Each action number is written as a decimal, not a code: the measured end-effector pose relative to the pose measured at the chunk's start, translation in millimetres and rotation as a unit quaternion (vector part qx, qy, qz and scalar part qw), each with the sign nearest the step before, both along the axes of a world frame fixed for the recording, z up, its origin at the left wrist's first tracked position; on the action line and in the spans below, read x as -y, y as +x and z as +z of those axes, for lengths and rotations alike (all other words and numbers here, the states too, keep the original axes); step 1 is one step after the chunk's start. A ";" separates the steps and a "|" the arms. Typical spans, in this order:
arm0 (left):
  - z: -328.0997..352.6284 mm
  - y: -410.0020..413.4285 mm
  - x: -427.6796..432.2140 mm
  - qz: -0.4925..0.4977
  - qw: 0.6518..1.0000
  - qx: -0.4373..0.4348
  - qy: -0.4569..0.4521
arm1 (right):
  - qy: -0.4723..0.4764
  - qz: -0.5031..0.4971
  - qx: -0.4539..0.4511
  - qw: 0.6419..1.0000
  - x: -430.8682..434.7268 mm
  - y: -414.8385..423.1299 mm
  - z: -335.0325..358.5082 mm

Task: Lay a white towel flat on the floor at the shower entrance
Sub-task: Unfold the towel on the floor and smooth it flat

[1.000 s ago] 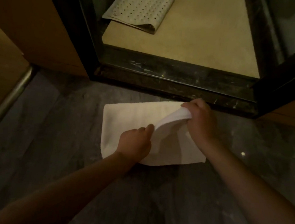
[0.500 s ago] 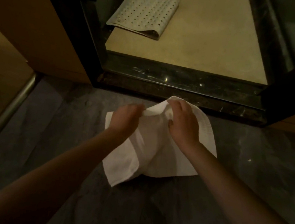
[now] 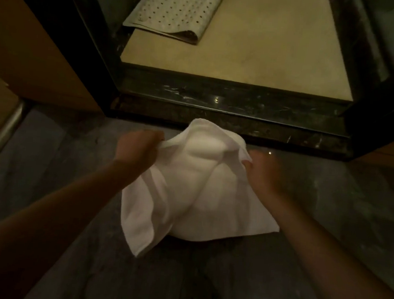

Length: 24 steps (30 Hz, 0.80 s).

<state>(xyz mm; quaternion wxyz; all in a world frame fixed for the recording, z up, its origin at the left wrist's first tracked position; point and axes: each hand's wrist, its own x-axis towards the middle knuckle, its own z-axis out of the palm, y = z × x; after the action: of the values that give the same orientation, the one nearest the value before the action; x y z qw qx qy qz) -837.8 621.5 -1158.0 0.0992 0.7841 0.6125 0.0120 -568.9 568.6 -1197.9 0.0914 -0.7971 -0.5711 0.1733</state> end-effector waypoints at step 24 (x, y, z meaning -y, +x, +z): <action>-28.0 89.0 21.2 -0.193 0.979 0.036 0.057 | 0.113 0.098 0.113 0.982 46.3 34.9 3.6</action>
<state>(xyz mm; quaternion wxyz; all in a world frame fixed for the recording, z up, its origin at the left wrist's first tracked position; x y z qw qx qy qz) -748.8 600.3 -1186.0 0.0766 0.8911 0.4439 0.0555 -534.0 522.3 -1194.3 0.0986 -0.7365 -0.6688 0.0245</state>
